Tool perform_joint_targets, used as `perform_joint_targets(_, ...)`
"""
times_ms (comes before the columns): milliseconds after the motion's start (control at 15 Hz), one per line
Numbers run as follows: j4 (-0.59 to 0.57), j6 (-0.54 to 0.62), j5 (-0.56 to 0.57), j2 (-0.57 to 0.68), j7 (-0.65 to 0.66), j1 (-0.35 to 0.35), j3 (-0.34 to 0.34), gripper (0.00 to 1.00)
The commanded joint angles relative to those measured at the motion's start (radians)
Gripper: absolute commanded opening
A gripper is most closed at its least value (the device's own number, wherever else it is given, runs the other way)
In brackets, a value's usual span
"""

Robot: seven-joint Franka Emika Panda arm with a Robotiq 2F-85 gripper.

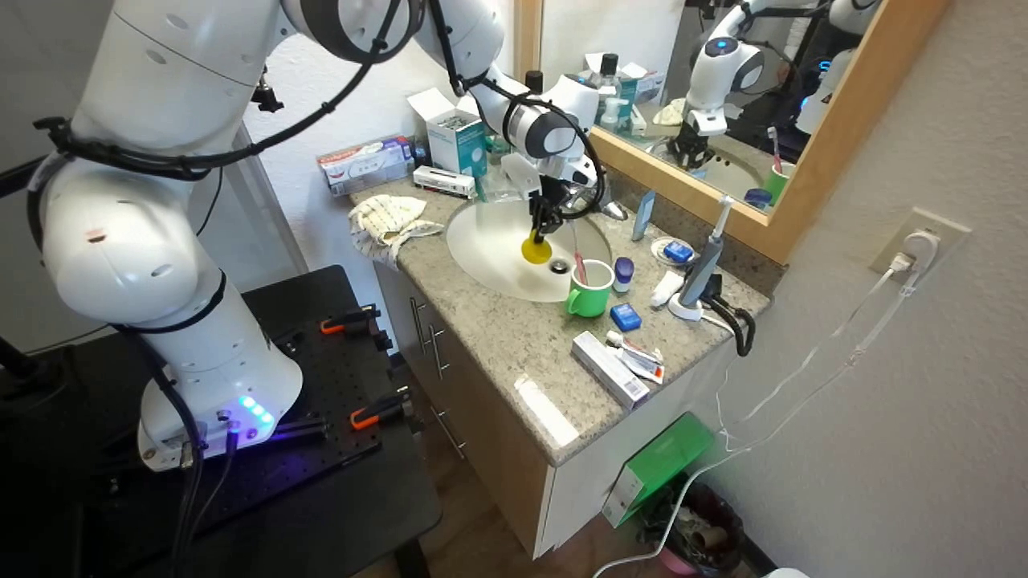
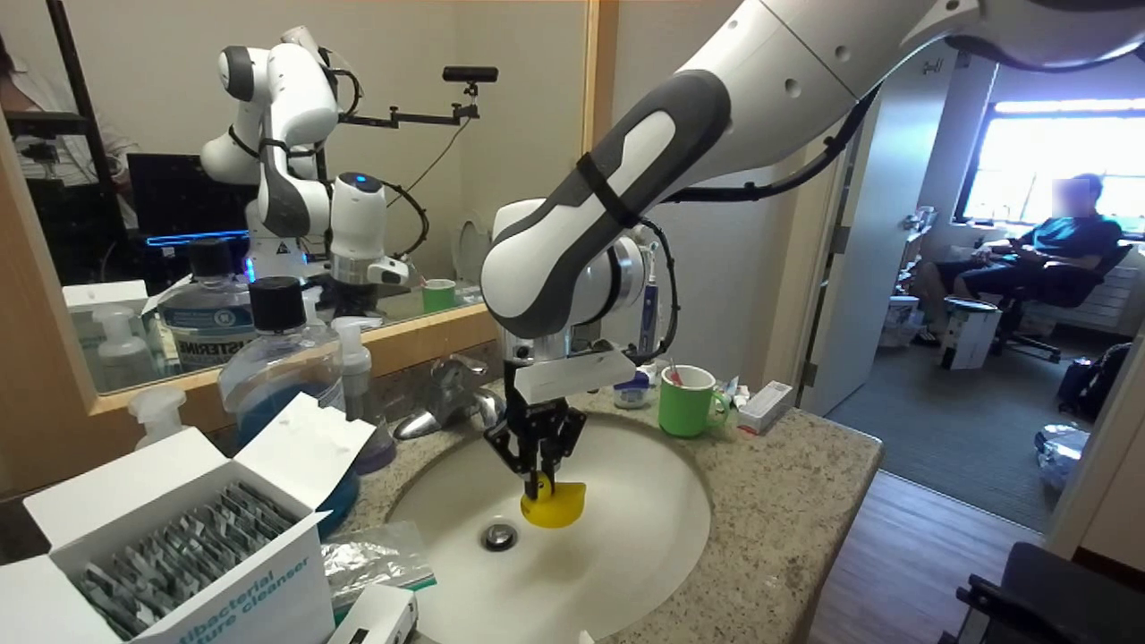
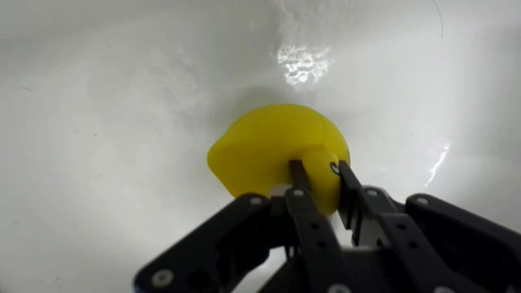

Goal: Put the duck in the sink

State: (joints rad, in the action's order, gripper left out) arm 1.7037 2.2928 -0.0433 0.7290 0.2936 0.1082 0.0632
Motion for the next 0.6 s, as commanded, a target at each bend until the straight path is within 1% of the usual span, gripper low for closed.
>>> perform_joint_targets(0,-0.044,-0.059,-0.033,0.03,-0.025,-0.001,-0.006,0.05)
perform_joint_targets(133,0.005,-0.06,-0.028,0.002,0.004,0.005,-0.025,0.05)
perform_joint_targets(200,-0.019,-0.03,-0.021,0.029,-0.006,0.012,-0.023,0.21)
perform_joint_targets(533,-0.015,-0.039,-0.02,0.029,-0.004,0.01,-0.032,0.21)
